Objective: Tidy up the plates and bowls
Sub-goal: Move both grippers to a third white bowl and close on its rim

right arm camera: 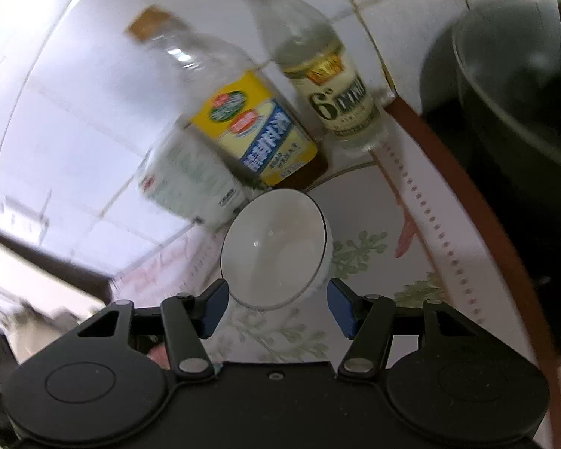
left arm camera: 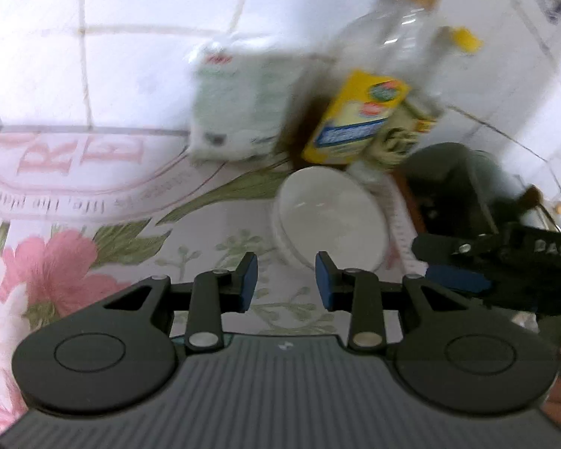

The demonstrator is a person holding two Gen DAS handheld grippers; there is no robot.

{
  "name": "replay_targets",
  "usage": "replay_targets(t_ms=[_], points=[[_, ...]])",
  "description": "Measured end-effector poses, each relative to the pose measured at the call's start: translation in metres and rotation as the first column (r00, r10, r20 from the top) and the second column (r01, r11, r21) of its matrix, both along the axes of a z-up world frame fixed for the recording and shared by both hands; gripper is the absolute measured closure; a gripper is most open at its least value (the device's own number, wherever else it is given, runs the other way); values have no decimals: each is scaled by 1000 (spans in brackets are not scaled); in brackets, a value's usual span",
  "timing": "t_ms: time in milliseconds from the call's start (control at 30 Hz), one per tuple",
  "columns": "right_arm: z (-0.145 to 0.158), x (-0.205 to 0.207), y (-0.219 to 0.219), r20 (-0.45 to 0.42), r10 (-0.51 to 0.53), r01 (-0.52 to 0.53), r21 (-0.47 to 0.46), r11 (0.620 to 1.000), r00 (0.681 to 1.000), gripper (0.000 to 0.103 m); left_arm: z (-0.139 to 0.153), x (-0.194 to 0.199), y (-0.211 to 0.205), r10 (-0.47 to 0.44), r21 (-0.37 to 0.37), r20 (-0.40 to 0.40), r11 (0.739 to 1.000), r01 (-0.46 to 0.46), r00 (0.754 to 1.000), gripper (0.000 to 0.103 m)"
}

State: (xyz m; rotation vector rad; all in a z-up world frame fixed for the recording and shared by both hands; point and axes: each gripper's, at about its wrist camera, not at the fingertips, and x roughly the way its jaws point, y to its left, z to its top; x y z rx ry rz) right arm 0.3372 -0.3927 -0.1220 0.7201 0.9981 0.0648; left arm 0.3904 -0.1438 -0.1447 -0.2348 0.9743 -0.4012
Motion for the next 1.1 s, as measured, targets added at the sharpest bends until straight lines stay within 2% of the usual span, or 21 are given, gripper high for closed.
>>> replay_targets(t_ms=[100,200,267,367,433,533,633,700,733,767,833,867,933,1000,1100], points=[[-12,12,-2,-27,-18,19,24,1000,999,38,-10,10,-1,0,-34,-11,999,0,1000,70],[-23,24,-4,-60,-40,42,29,999,997,38,-18,21,-12,-13,-18,-28,1000,12,1000,70],[-32,31,-5,-80,-47,50,33,998,996,38,-23,27,-19,-4,4,-29,1000,4,1000,65],[-43,41,-4,-103,-55,58,28,998,993,38,-31,35,-27,10,41,-27,999,-9,1000,62],[-52,48,-2,-126,-64,67,23,997,990,40,-38,41,-30,9,32,-50,999,-7,999,62],[-60,53,3,-141,-60,60,-1,998,988,50,-48,49,-33,28,2,-103,1000,-28,994,66],[-64,56,2,-156,-95,92,-26,995,983,56,-57,51,-29,76,-87,-189,992,-94,979,67],[-65,56,-2,-152,-109,105,-38,994,982,64,-56,48,-32,83,-75,-167,993,-97,982,73],[-65,56,-4,-149,-112,107,-41,993,982,67,-56,47,-33,88,-59,-157,993,-98,984,80],[-66,56,-5,-146,-111,105,-44,993,983,73,-56,46,-34,91,-59,-159,993,-101,983,84],[-67,58,-6,-143,-100,93,-58,994,985,82,-56,45,-34,97,-78,-166,991,-111,981,85],[-68,59,-6,-136,-100,94,-54,994,986,93,-55,45,-35,94,-72,-164,992,-107,982,85],[-67,60,-3,-131,-97,90,-56,994,987,91,-52,43,-38,77,-51,-161,995,-86,984,86],[-61,59,5,-131,-76,61,-114,992,988,92,-45,38,-39,68,-27,-150,997,-72,986,86],[-50,52,7,-104,-55,44,-101,994,993,92,-31,27,-35,60,-26,-113,998,-63,992,86]])
